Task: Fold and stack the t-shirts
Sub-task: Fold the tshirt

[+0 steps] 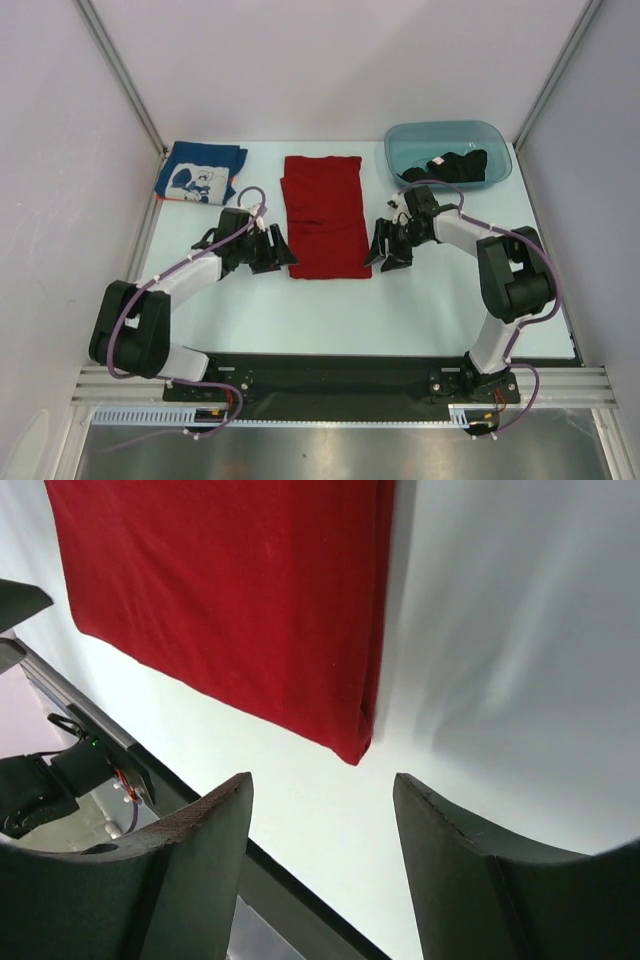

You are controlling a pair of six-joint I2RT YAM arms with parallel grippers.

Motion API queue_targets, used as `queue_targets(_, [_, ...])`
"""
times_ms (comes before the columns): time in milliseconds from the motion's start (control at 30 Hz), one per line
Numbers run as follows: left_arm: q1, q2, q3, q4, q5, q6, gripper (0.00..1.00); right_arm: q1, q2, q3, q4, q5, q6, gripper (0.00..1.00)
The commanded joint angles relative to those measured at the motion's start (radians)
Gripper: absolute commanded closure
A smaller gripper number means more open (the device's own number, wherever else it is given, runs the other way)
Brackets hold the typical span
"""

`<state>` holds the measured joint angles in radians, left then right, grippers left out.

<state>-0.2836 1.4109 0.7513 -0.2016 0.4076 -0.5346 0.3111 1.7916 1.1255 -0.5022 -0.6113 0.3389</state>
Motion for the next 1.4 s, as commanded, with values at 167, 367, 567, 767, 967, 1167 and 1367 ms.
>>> queue_targets(167, [-0.035,0.066,-0.049,0.251,0.025,-0.036,0.38,0.005,0.028,-0.023,0.171,-0.067,0.032,0.44])
queue_targets(367, [-0.042,0.108,-0.03,0.232,0.007,-0.041,0.43,0.014,0.035,-0.05,0.195,-0.051,0.049,0.52])
queue_targets(567, [-0.049,0.116,-0.017,0.156,-0.041,-0.038,0.48,0.014,0.026,-0.084,0.197,-0.033,0.043,0.52])
queue_targets(767, [-0.062,0.045,-0.053,0.117,-0.128,-0.067,0.48,0.025,0.025,-0.139,0.237,-0.048,0.049,0.53])
queue_targets(967, [-0.08,0.059,-0.072,0.197,-0.06,-0.09,0.48,0.042,0.035,-0.151,0.269,-0.048,0.063,0.59])
queue_targets(1167, [-0.103,0.085,-0.046,0.171,-0.069,-0.107,0.52,0.043,0.022,-0.153,0.263,-0.041,0.072,0.71])
queue_targets(1367, [-0.104,0.065,-0.055,0.105,-0.098,-0.113,0.72,0.043,0.008,-0.139,0.211,-0.028,0.06,0.88])
